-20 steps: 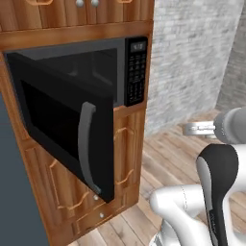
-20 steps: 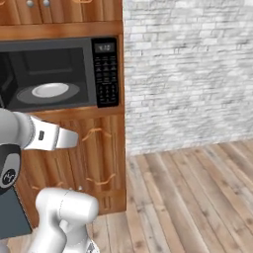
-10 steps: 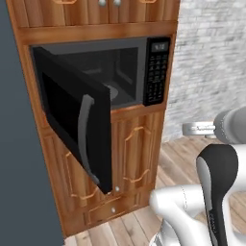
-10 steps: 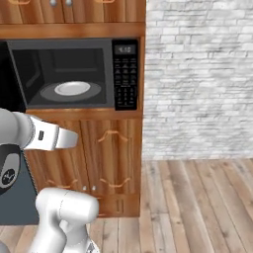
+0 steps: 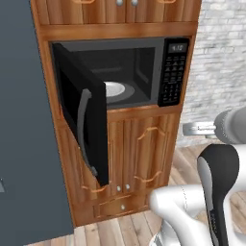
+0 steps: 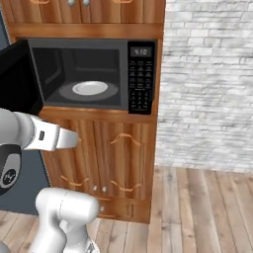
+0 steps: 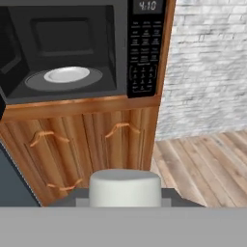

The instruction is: Pick the marshmallow from the counter and place it in the microwave. Then turn on the microwave.

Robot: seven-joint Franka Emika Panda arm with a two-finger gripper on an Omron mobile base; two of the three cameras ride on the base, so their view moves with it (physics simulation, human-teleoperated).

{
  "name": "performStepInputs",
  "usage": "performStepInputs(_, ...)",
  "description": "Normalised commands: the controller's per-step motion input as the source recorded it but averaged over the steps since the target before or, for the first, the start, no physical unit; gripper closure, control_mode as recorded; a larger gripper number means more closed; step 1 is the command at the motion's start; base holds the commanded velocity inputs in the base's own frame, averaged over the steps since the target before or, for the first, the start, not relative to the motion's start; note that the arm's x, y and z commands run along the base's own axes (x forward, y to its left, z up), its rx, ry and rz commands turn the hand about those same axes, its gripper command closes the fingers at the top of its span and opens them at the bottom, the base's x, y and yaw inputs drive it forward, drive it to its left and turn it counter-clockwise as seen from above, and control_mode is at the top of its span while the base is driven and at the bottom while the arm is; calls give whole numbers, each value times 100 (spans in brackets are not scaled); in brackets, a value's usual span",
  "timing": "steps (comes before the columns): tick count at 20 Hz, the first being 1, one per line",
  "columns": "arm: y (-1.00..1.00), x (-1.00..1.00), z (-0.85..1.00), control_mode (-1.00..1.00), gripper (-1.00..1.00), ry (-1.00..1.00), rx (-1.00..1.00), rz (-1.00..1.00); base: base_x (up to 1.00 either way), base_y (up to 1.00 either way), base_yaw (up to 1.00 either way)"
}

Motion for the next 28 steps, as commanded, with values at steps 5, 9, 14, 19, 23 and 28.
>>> performStepInputs(5, 0, 0, 0, 100, 100, 0, 0, 0, 29, -24, 31)
performStepInputs(9, 0, 0, 0, 100, 100, 0, 0, 0, 34, -13, 27)
performStepInputs(14, 0, 0, 0, 100, 100, 0, 0, 0, 34, -15, 25)
performStepInputs(19, 0, 0, 0, 100, 100, 0, 0, 0, 32, -17, 23)
performStepInputs(23, 0, 0, 0, 100, 100, 0, 0, 0, 30, -18, 19)
performStepInputs(28, 0, 0, 0, 100, 100, 0, 0, 0, 32, -23, 17)
